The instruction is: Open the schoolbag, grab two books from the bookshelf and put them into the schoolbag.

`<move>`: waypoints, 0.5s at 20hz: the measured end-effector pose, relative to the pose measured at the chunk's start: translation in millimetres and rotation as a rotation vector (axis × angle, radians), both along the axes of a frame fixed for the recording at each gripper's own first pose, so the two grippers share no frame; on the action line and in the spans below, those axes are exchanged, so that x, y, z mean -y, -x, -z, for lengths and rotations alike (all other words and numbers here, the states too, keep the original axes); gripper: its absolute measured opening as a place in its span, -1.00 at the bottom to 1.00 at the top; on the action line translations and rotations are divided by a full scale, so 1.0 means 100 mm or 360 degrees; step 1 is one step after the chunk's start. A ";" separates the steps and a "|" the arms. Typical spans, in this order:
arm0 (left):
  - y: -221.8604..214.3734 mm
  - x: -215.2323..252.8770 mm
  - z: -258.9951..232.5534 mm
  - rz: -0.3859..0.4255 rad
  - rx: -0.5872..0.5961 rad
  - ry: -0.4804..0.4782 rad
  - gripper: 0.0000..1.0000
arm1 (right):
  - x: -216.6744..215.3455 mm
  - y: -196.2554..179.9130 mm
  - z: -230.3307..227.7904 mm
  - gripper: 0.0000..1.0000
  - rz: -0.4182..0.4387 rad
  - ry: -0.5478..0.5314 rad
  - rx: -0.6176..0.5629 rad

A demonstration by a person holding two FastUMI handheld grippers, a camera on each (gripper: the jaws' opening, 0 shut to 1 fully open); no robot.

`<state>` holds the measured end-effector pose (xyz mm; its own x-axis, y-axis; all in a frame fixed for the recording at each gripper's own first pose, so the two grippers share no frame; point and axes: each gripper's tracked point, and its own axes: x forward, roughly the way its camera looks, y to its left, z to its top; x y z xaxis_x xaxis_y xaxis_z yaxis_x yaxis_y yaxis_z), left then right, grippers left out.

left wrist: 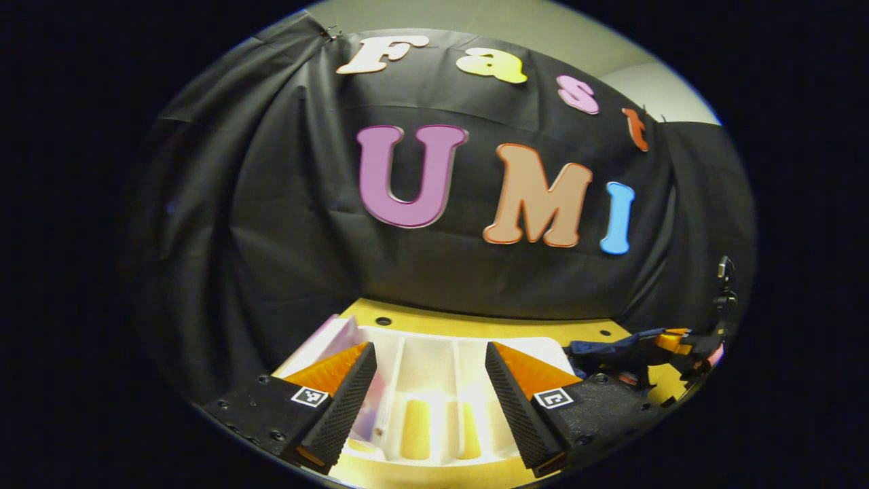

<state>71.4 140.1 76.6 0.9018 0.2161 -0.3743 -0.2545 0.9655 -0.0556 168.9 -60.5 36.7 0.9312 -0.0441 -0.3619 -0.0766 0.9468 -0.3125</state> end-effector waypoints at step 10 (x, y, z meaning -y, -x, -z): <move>0.09 -0.86 0.40 0.0014 -0.0532 0.0110 0.87 | -0.03 0.02 0.06 -0.95 0.0022 -0.0015 -0.0019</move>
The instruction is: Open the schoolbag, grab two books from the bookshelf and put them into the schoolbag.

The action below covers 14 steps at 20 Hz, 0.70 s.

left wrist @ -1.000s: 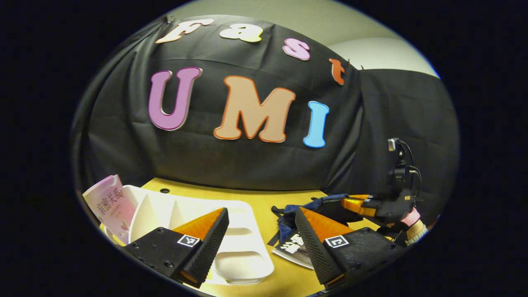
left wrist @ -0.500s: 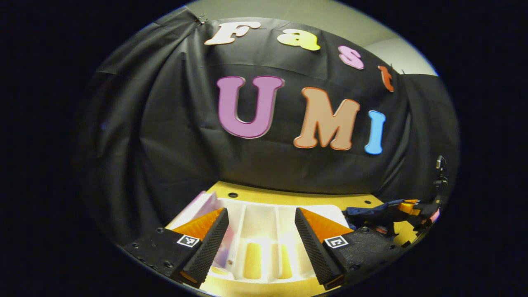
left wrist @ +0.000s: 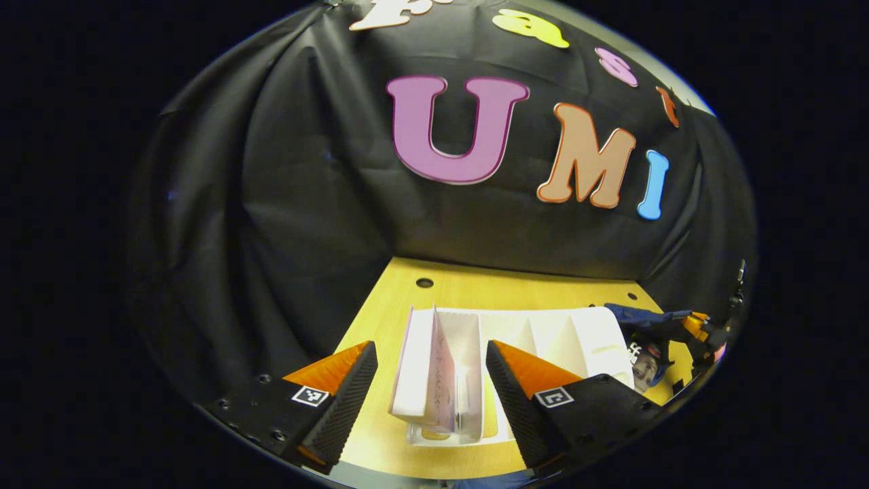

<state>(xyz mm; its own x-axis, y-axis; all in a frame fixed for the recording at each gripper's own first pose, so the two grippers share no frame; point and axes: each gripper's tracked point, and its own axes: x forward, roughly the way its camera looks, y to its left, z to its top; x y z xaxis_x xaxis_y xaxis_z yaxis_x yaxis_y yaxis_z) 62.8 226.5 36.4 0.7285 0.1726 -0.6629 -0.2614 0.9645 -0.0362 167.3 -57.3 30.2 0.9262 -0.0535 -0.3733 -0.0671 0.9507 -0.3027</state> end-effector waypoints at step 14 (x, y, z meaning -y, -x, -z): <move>-0.03 0.15 0.76 0.0056 -0.0593 0.0319 -0.23 | 0.01 0.01 0.05 -0.95 0.0027 -0.0021 -0.0030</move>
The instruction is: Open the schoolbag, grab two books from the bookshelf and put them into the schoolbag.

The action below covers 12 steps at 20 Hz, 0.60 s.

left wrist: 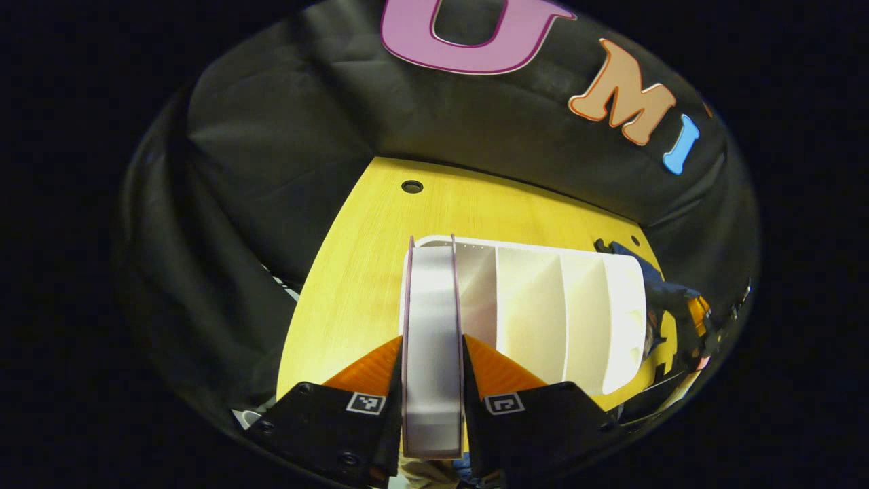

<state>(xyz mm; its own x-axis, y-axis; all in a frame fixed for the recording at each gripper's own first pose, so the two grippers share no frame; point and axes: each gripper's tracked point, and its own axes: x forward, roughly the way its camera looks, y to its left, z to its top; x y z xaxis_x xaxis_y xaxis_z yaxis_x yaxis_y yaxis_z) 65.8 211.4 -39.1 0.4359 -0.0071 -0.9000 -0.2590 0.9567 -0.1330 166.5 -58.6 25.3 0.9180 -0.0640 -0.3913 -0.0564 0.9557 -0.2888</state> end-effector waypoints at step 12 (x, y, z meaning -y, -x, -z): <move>-0.05 0.05 -0.16 0.0087 0.0156 -0.0055 -0.34 | -0.01 -0.01 0.04 -0.94 -0.0012 -0.0017 -0.0002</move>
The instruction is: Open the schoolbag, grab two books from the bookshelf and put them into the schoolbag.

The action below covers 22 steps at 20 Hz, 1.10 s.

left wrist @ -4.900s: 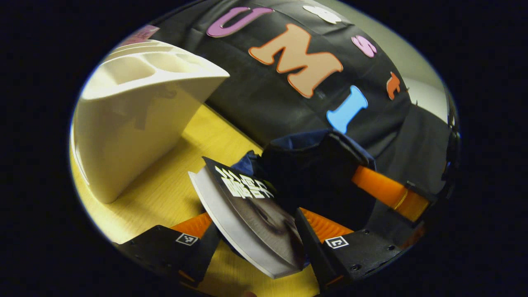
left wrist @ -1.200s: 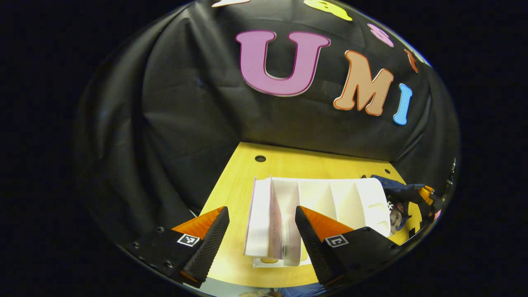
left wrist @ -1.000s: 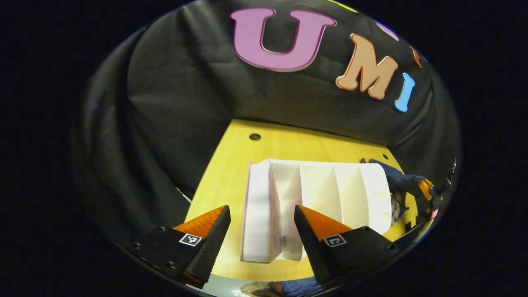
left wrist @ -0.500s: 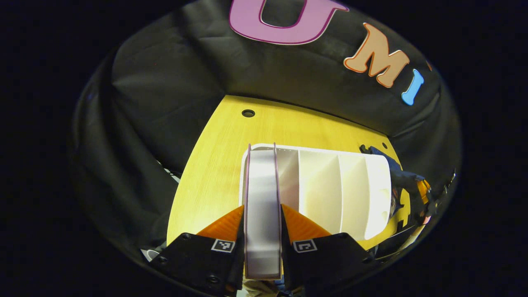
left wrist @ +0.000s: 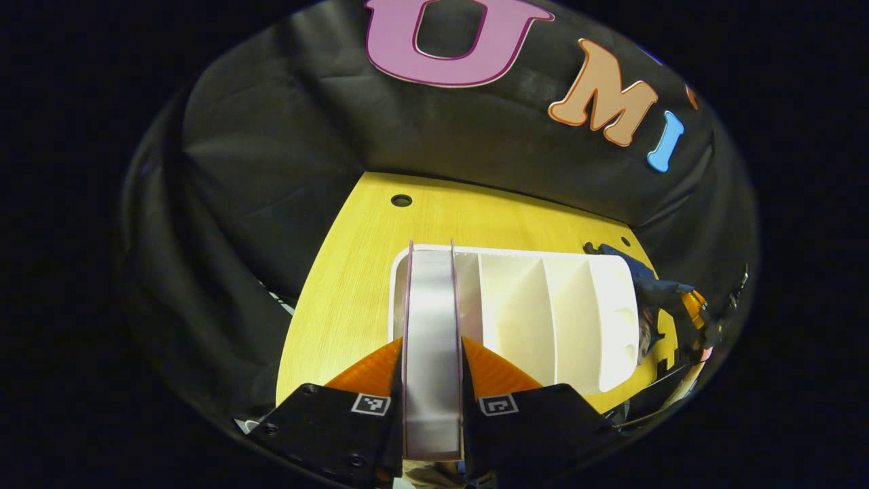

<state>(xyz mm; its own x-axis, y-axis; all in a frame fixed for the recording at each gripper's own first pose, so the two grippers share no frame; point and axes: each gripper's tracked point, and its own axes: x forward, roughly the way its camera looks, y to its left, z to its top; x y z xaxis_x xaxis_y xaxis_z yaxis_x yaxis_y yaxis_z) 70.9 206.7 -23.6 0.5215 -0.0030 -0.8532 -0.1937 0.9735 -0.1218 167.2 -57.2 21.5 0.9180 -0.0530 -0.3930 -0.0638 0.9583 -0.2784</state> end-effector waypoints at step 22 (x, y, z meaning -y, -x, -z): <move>-0.29 0.33 -1.36 0.0017 0.0458 -0.0342 -0.40 | -0.03 -0.01 0.05 -0.94 -0.0086 -0.0055 -0.0009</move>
<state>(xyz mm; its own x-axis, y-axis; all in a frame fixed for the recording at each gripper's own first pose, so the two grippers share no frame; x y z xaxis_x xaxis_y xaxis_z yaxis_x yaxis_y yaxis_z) 99.4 173.3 112.3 0.7416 0.1538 -0.6529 -0.1709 0.9846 0.0377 168.2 -53.8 16.3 0.9170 0.0102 -0.3987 -0.1173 0.9624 -0.2450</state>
